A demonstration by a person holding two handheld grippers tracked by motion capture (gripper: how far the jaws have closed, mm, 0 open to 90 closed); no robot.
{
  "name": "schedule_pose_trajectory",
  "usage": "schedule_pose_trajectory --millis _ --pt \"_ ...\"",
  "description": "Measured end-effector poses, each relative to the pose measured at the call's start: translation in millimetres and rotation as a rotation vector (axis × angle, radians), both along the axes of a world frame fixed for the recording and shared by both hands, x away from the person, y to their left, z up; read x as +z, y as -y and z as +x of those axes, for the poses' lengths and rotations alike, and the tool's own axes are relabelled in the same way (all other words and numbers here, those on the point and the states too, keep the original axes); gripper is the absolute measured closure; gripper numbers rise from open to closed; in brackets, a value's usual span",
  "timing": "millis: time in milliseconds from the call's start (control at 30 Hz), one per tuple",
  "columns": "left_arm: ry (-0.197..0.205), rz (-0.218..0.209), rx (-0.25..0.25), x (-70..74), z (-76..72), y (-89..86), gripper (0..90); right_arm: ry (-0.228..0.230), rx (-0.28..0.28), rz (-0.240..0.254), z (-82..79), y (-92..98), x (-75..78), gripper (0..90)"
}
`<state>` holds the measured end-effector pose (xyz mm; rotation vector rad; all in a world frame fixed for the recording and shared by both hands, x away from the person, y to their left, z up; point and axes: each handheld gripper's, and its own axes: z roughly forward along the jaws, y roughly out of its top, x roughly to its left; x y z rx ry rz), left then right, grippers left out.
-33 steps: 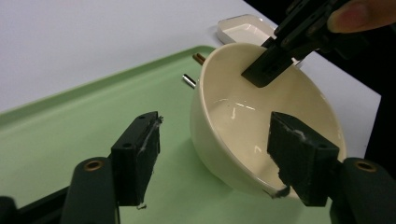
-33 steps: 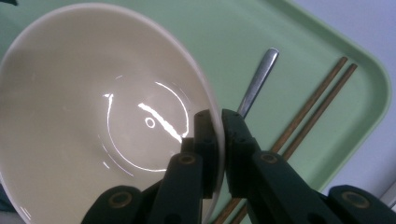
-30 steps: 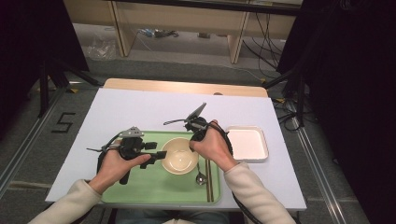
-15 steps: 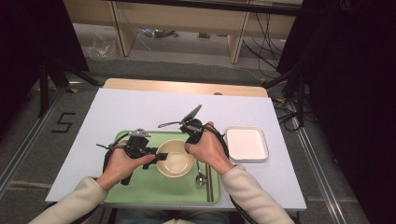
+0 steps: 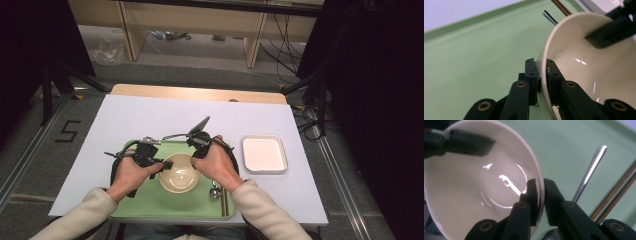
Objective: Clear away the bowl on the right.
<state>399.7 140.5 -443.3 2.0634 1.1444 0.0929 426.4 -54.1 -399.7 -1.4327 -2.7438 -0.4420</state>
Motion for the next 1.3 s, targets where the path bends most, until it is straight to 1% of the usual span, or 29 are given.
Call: schedule_pose_trajectory --millis 67,100,133,200,233,333,367,400,433,467,500,533,567,600,633,667,700,733,767,800,867,933,1000,1033,1067,1100,1167,1200,1300 --pt "0.006 0.045 -0.008 0.9 -0.5 0.3 82.5 -0.012 0.014 0.021 0.2 -0.4 0.4 84.0" --pt "0.007 0.049 -0.015 -0.7 -0.4 0.1 82.5 0.001 0.017 0.028 0.2 -0.1 1.0 80.9" --pt "-0.002 0.070 -0.019 -0.9 -0.8 -0.9 82.5 0.008 0.012 0.021 0.0 0.5 3.1 77.9" --pt "-0.011 0.064 -0.025 -3.1 0.0 -2.5 82.5 0.004 0.021 0.059 1.5 5.5 9.5 71.2" --pt "-0.020 0.063 -0.027 -3.9 1.0 -4.2 82.5 0.041 0.039 0.075 3.4 8.6 10.2 68.6" --pt "-0.051 0.072 -0.049 -3.5 3.5 -8.4 82.5 0.047 0.024 0.135 6.5 21.0 26.4 64.3" --pt "-0.061 0.053 -0.036 -5.6 4.1 -8.8 82.4 0.069 0.014 0.139 8.4 25.9 30.5 63.7" --pt "-0.066 0.052 -0.030 -6.9 4.5 -9.4 82.5 0.083 -0.006 0.145 11.4 32.6 35.0 63.1" --pt "-0.077 0.047 -0.029 -8.1 5.4 -10.7 82.5 0.086 -0.012 0.159 13.8 38.0 37.4 62.6" --pt "-0.090 0.025 -0.021 -8.8 5.5 -10.2 82.5 0.095 -0.032 0.166 17.3 44.6 39.8 62.6" --pt "-0.098 0.028 -0.024 -9.6 6.3 -10.9 82.5 0.100 -0.050 0.166 19.9 49.5 41.3 62.5" --pt "-0.103 0.016 -0.016 -10.3 6.1 -10.0 82.5 0.103 -0.089 0.160 23.8 57.4 43.6 62.3" --pt "-0.108 0.018 -0.023 -10.8 6.7 -9.9 82.5 0.108 -0.106 0.172 27.2 64.1 44.9 62.2" --pt "-0.112 -0.001 -0.012 -11.7 6.5 -7.7 82.4 0.121 -0.111 0.167 30.8 71.1 47.2 62.2" --pt "-0.119 0.005 -0.017 -12.0 7.3 -6.9 82.4 0.114 -0.150 0.176 32.9 76.0 48.3 62.1" --pt "-0.121 0.013 -0.031 -12.0 8.1 -7.0 82.4 0.128 -0.157 0.186 37.3 83.6 48.8 61.9" --pt "-0.130 -0.009 -0.011 -12.2 7.4 -3.9 82.4 0.123 -0.190 0.185 38.4 86.4 49.8 61.6" --pt "-0.127 -0.005 -0.019 -12.5 8.1 -3.3 82.4 0.122 -0.204 0.187 40.5 91.2 50.1 61.4" --pt "-0.131 -0.019 -0.009 -12.9 8.1 -1.0 82.4 0.132 -0.204 0.186 43.1 96.1 49.3 61.4" --pt "-0.132 -0.013 -0.014 -13.1 8.9 -1.1 82.3 0.127 -0.226 0.187 44.8 100.2 49.0 61.2" --pt "-0.139 -0.024 -0.008 -14.6 10.7 0.4 82.2 0.134 -0.226 0.183 48.5 107.2 46.5 61.0" --pt "-0.145 -0.033 -0.003 -15.8 12.6 1.8 82.2 0.109 -0.264 0.174 49.9 107.9 44.9 60.7" --pt "-0.148 -0.041 -0.006 -15.8 13.9 2.4 81.7 0.113 -0.247 0.171 52.8 111.5 41.5 60.3" --pt "-0.143 -0.047 0.002 -16.3 13.9 3.3 81.6 0.100 -0.256 0.169 53.7 112.0 40.2 60.2" --pt "-0.141 -0.056 0.012 -16.6 13.7 4.2 81.4 0.108 -0.247 0.165 55.6 113.5 37.2 60.2" --pt "-0.132 -0.065 0.009 -17.3 14.1 4.6 80.9 0.093 -0.256 0.168 55.9 113.4 36.6 60.2" --pt "-0.118 -0.078 0.003 -18.1 14.2 4.7 80.6 0.097 -0.250 0.153 58.1 115.7 32.9 60.2" --pt "-0.111 -0.086 -0.001 -18.2 14.5 4.2 80.2 0.089 -0.266 0.153 58.5 115.8 31.7 60.0" --pt "-0.107 -0.114 0.002 -16.9 15.5 2.6 77.9 0.077 -0.276 0.148 58.9 117.4 31.2 59.2"
